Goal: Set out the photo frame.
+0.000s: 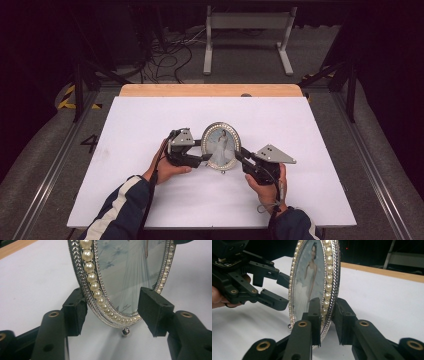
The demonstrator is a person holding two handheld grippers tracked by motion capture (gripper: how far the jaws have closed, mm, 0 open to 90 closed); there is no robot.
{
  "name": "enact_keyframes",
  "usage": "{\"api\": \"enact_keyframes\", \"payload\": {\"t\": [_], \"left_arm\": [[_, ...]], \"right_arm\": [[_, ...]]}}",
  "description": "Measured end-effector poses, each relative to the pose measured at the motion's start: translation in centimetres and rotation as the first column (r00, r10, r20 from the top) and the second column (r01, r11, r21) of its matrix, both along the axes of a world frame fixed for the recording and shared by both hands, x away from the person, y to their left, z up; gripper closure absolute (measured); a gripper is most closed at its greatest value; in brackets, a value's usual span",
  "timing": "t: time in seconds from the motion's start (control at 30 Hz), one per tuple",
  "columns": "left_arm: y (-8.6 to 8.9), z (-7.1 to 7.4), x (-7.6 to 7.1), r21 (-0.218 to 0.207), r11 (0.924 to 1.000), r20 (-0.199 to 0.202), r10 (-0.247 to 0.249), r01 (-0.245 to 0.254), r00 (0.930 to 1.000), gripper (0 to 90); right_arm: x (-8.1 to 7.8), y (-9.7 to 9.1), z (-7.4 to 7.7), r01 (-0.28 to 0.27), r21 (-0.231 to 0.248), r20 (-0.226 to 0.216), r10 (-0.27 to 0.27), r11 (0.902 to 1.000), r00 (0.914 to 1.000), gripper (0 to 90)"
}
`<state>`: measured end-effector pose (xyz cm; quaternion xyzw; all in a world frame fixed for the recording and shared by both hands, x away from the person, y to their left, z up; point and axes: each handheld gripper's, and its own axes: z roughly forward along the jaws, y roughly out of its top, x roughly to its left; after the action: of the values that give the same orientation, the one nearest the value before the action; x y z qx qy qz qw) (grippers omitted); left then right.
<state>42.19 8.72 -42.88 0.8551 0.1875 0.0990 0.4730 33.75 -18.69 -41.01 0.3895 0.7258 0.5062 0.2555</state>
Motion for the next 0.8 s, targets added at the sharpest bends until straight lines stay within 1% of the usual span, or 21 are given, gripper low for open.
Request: {"api": "enact_keyframes", "payload": {"t": [0.1, 0.13, 0.23, 0.33, 0.4, 0.53, 0.6, 0.73, 0.77, 0.8], "left_arm": [[0.0, 0.0, 0.0, -0.002, 1.0000, -0.001, 0.003, -0.003, 1.0000, 44.7], [0.1, 0.0, 0.1, -0.005, 0.9999, -0.006, 0.012, -0.012, 0.9999, 47.1], [0.2, 0.0, 0.1, -0.006, 0.9999, -0.009, 0.012, -0.012, 0.9999, 50.5], [0.4, 0.1, 0.0, 0.004, 0.9999, -0.011, 0.016, -0.016, 0.9998, 54.4], [0.5, 0.1, -0.1, 0.011, 0.9998, -0.014, 0.016, -0.016, 0.9998, 54.6], [0.6, 0.4, -0.7, 0.024, 0.9996, -0.008, 0.018, -0.018, 0.9998, 54.9], [0.6, 0.5, -0.9, 0.032, 0.9993, 0.000, 0.018, -0.018, 0.9998, 54.7], [0.8, 0.4, -1.3, 0.045, 0.9987, -0.002, 0.024, -0.024, 0.9997, 54.8], [0.8, 0.4, -1.3, 0.045, 0.9987, -0.002, 0.024, -0.024, 0.9997, 54.8], [0.9, 0.4, -1.5, 0.059, 0.9980, 0.004, 0.022, -0.022, 0.9998, 54.8]], "right_arm": [[-0.1, -0.1, 0.1, 0.002, -0.007, 0.003, -0.002, 1.0000, 1.0000, 78.0], [-0.2, -0.2, 0.1, 0.001, -0.010, -0.001, -0.001, 0.9999, 1.0000, 79.8], [-0.2, -0.3, 0.0, 0.000, -0.008, -0.004, 0.000, 1.0000, 1.0000, 80.0], [-0.2, -0.3, 0.0, 0.003, -0.008, -0.004, -0.003, 1.0000, 1.0000, 80.0], [-0.1, -0.3, -0.1, 0.005, -0.007, -0.003, -0.005, 1.0000, 1.0000, 80.0], [0.2, -0.4, -0.3, 0.013, -0.001, -0.009, -0.013, 0.9999, 0.9999, 79.7], [0.4, -0.6, -0.4, 0.016, 0.012, -0.020, -0.016, 0.9998, 0.9997, 79.6], [0.5, -0.5, -0.6, 0.010, 0.032, -0.019, -0.009, 0.9994, 0.9998, 80.0], [0.5, -0.5, -0.6, 0.010, 0.032, -0.019, -0.009, 0.9994, 0.9998, 80.0], [0.5, -0.3, -0.6, 0.009, 0.023, -0.015, -0.009, 0.9997, 0.9999, 80.0]]}}
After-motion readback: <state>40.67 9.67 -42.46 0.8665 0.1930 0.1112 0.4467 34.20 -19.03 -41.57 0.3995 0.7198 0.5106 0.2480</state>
